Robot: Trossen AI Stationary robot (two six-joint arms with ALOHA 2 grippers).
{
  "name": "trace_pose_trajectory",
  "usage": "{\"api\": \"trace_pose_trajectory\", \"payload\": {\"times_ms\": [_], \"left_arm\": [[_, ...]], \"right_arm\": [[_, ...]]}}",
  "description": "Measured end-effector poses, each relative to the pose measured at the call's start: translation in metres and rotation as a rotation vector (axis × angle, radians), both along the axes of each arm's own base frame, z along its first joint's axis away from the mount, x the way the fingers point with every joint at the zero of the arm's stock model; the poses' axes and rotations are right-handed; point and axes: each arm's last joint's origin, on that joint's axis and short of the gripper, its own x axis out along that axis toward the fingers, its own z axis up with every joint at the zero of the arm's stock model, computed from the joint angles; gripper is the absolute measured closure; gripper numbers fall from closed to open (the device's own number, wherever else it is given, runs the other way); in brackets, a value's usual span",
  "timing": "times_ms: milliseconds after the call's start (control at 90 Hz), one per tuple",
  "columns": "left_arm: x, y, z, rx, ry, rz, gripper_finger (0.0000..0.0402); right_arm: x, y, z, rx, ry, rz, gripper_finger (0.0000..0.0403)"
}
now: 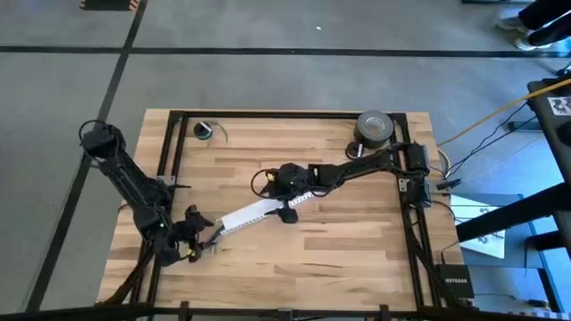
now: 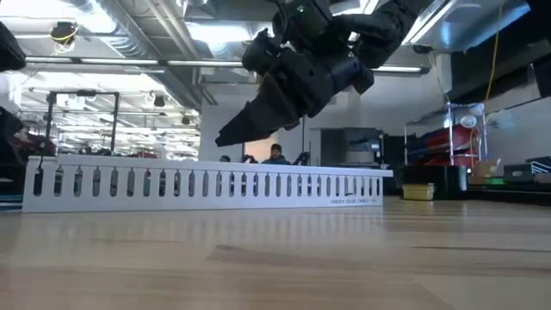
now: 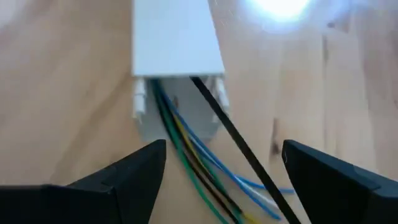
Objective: Ziptie cables
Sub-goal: Close the white cable duct
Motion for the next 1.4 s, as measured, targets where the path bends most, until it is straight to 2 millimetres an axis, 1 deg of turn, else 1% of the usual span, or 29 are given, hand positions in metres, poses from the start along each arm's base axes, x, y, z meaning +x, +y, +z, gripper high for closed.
{"api": "trace_pose_trajectory", "payload": {"times_ms": [78,156,300,367,500,633,833,956,1100,1244,1311,1400], "left_arm": [[0.004,0.008,-0.002,0.041,0.020,0.047,0.0096],[0.008,0.011,-0.002,0.032,0.022,0.072,0.0096],[0.017,0.004,0.002,-0.011,0.018,-0.022,0.0096],[0.019,0.004,0.002,-0.004,0.016,-0.026,0.0096],[0.023,0.010,-0.006,0.048,0.042,0.031,0.0096],[0.031,0.011,-0.012,0.013,0.037,0.083,0.0096],[0.035,0.015,-0.013,-0.011,0.041,0.127,0.0096],[0.032,0.023,-0.016,0.041,0.098,0.150,0.0096],[0.022,0.037,-0.018,0.104,0.177,0.256,0.0096],[0.016,0.047,-0.013,0.137,0.207,0.296,0.0096],[0.015,0.048,-0.008,0.127,0.211,0.274,0.0096],[0.015,0.044,0.005,0.105,0.248,0.171,0.0096]], "right_arm": [[0.000,0.000,0.000,-0.002,-0.006,0.000,0.0061],[0.000,0.000,0.000,-0.003,-0.001,-0.001,0.0061],[0.000,0.000,-0.001,-0.010,0.007,-0.011,0.0061],[0.000,0.000,0.000,-0.011,0.003,-0.012,0.0061],[0.001,-0.001,0.001,-0.012,-0.009,-0.014,0.0061],[0.001,-0.001,0.001,-0.016,-0.009,-0.020,0.0061],[0.001,-0.001,0.001,-0.016,-0.008,-0.020,0.0061],[0.001,-0.001,0.001,-0.017,-0.008,-0.021,0.0061],[0.001,-0.001,0.001,-0.016,-0.009,-0.021,0.0061],[0.001,-0.001,0.001,-0.016,-0.008,-0.021,0.0061],[0.000,-0.001,0.001,-0.016,-0.007,-0.021,0.0061],[-0.001,-0.001,0.000,-0.015,0.010,-0.020,0.0061]]}}
